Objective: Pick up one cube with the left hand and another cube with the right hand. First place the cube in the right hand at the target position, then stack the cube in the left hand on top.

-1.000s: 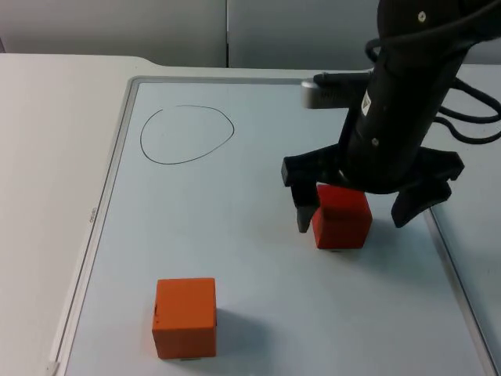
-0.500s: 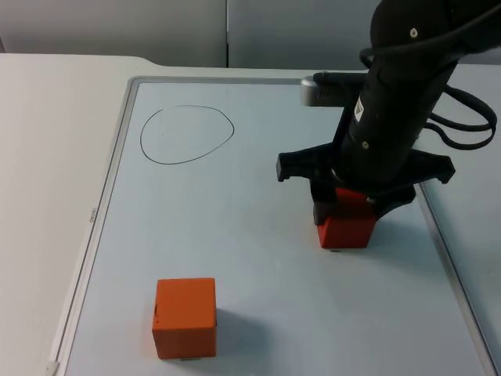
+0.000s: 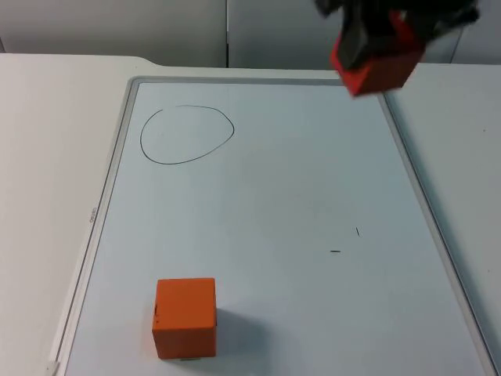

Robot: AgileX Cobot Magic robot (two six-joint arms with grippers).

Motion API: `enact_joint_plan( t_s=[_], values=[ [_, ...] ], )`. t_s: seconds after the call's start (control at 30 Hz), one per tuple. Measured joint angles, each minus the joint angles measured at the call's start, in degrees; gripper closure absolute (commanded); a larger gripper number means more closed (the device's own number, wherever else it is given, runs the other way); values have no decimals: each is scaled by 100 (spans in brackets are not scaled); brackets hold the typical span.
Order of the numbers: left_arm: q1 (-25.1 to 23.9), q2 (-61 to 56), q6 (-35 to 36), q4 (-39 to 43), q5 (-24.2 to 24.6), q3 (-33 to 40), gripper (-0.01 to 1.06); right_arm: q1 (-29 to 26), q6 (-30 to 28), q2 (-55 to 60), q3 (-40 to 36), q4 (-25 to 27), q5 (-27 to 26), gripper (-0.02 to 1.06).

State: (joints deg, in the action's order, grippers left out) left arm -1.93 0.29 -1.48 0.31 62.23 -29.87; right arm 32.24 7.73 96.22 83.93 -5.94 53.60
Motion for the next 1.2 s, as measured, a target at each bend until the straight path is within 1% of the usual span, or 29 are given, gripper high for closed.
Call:
enact_joint_plan(
  t_s=[0.13,0.17,0.3,0.33,0.47,0.53,0.67,0.7,0.8,0.93,1.07,1.17,1.2],
  values=[
    [0,0,0,0,0,0,0,0,-495,-1151,38,23,411,105],
    [0,0,0,0,0,0,0,0,-495,-1151,38,23,411,105],
    [0,0,0,0,0,0,0,0,-733,-2194,38,23,719,105],
    [0,0,0,0,0,0,0,0,-733,-2194,38,23,719,105],
    [0,0,0,0,0,0,0,0,-924,-3228,38,113,1134,105],
    [0,0,0,0,0,0,0,0,-949,-3428,25,125,1193,105],
    [0,0,0,0,0,0,0,0,-967,-4103,-408,162,1235,105],
    [0,0,0,0,0,0,0,0,-967,-4103,-408,162,1235,105],
    [0,0,0,0,0,0,0,0,-977,-4423,-812,259,1218,105],
    [0,0,0,0,0,0,0,0,-977,-4608,-1090,278,1123,105],
    [0,0,0,-31,0,0,0,0,-977,-4659,-1159,289,1058,105],
    [0,0,-50,-330,-10,0,0,0,-981,-4659,-1168,289,750,105],
    [0,0,-50,-330,-10,0,0,0,-981,-4659,-1168,289,750,105]
  ],
)
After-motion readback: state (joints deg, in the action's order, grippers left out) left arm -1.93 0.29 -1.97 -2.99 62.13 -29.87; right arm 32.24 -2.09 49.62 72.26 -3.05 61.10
